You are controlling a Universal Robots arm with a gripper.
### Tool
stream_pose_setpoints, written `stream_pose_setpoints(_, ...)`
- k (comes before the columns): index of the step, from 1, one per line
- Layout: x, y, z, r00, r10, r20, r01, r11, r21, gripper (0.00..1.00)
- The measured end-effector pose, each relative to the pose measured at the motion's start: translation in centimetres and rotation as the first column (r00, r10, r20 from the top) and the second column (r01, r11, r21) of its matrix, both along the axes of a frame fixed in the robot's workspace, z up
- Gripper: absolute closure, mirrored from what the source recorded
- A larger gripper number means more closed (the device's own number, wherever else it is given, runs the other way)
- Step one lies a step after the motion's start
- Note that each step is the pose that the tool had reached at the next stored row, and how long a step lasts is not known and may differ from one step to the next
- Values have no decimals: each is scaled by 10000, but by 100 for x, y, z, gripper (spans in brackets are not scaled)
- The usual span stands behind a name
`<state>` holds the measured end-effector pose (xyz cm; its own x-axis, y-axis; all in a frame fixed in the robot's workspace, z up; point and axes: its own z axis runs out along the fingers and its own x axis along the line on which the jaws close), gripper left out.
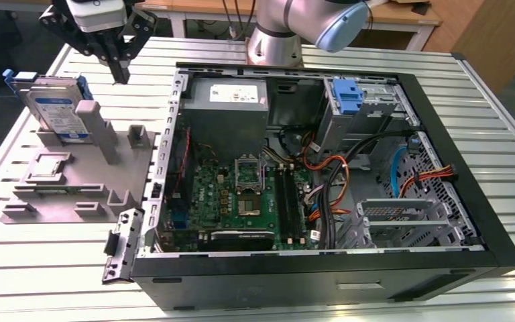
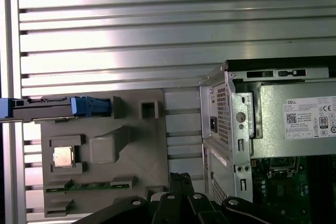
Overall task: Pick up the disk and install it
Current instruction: 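Reach for the disk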
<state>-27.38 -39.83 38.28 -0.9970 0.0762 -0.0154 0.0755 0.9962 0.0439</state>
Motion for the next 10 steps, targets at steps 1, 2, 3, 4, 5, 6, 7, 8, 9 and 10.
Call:
stream_pose_setpoints(1, 0, 0, 0, 10000, 0, 0, 0, 10000, 0, 90)
stream_pose_setpoints(2, -8, 0, 0, 10000, -1, 0, 1, 10000, 0, 90)
stream_pose_setpoints(3, -14, 0, 0, 10000, 0, -1, 0, 10000, 0, 90)
stream_pose_setpoints(4, -14, 0, 0, 10000, -1, 0, 1, 10000, 0, 90)
stream_pose_setpoints(5, -15, 0, 0, 10000, -1, 0, 1, 10000, 0, 90)
stream_pose_setpoints(6, -15, 0, 0, 10000, -1, 0, 1, 10000, 0, 90)
stream_pose_setpoints(7, -15, 0, 0, 10000, -1, 0, 1, 10000, 0, 90)
stream_pose_setpoints(8, -15, 0, 0, 10000, -1, 0, 1, 10000, 0, 90)
stream_pose_setpoints(9, -15, 0, 0, 10000, -1, -1, 1, 10000, 0, 90)
stream_pose_setpoints(10, -16, 0, 0, 10000, -1, 0, 1, 10000, 0, 90)
